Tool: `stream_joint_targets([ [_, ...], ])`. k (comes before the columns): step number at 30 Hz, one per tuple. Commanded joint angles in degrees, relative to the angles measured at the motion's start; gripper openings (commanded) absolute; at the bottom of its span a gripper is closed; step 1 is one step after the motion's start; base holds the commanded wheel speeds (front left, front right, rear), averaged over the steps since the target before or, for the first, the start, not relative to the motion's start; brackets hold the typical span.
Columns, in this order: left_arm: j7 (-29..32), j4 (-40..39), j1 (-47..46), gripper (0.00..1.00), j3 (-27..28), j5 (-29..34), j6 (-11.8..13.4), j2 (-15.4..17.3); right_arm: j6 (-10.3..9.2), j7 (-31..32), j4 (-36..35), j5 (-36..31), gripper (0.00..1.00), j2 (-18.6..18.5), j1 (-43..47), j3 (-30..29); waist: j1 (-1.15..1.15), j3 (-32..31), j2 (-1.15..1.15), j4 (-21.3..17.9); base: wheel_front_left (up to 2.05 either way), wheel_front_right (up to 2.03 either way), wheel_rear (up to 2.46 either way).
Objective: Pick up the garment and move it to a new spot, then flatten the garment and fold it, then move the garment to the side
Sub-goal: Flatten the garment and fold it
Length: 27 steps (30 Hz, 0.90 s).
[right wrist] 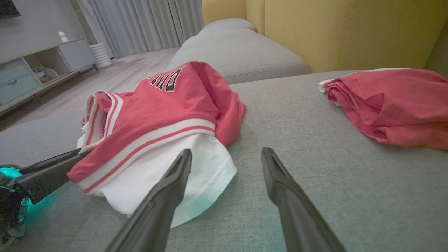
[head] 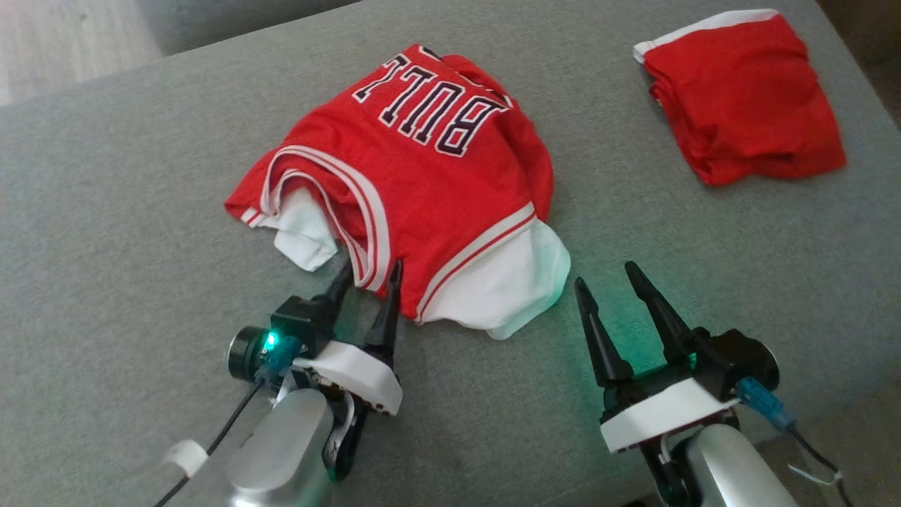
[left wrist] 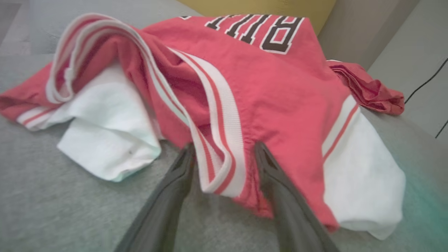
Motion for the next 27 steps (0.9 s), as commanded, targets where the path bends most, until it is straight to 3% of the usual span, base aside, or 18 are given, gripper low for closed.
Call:
stream_joint_targets([
  [1, -0.45, -1.05, -0.91, 0.35, 0.48, -0.75, -0.81, -0.08, -0.04, -0.16, -1.8, 0.41, 1.0, -0.05, -1.11, 1.19, -0.01, -0.04, 0.0, -0.72, 0.0, 0.0, 0.0],
  [2, -0.45, -0.98, -0.88, 0.11, 0.06, -1.17, -1.3, -0.08, -0.04, -0.16, -1.82, 0.55, 1.0, -0.04, -1.04, 1.29, -0.01, -0.15, 0.0, -1.03, 0.0, 0.0, 0.0],
  [3, -0.45, -1.08, -0.97, 0.0, -0.4, -1.51, -1.75, -0.08, -0.04, -0.16, -1.87, 0.79, 1.0, -0.03, -0.96, 1.41, -0.01, -0.29, 0.0, -1.29, 0.0, 0.0, 0.0],
  [13, -0.45, -12.15, -8.65, 0.0, -3.23, 1.81, -3.88, -0.08, -0.04, -0.16, -1.98, 2.75, 1.0, -0.01, -0.06, 2.45, -0.01, -3.29, 0.0, -3.79, 0.0, 0.0, 0.0],
  [21, -0.42, -14.83, -27.63, 0.0, -3.23, 4.65, -4.99, 1.35, -0.04, -0.16, -2.21, 3.62, 1.0, -0.01, 0.91, 2.78, -0.01, -5.92, 0.0, -4.98, 0.0, 0.0, 0.0],
  [27, 0.9, -15.37, -41.98, 0.0, -3.08, 1.19, -5.18, 3.51, -0.04, -0.16, -2.51, 3.95, 1.0, -0.01, 2.14, 1.7, -0.01, -7.4, 0.0, -2.11, 0.0, 0.0, 0.0],
])
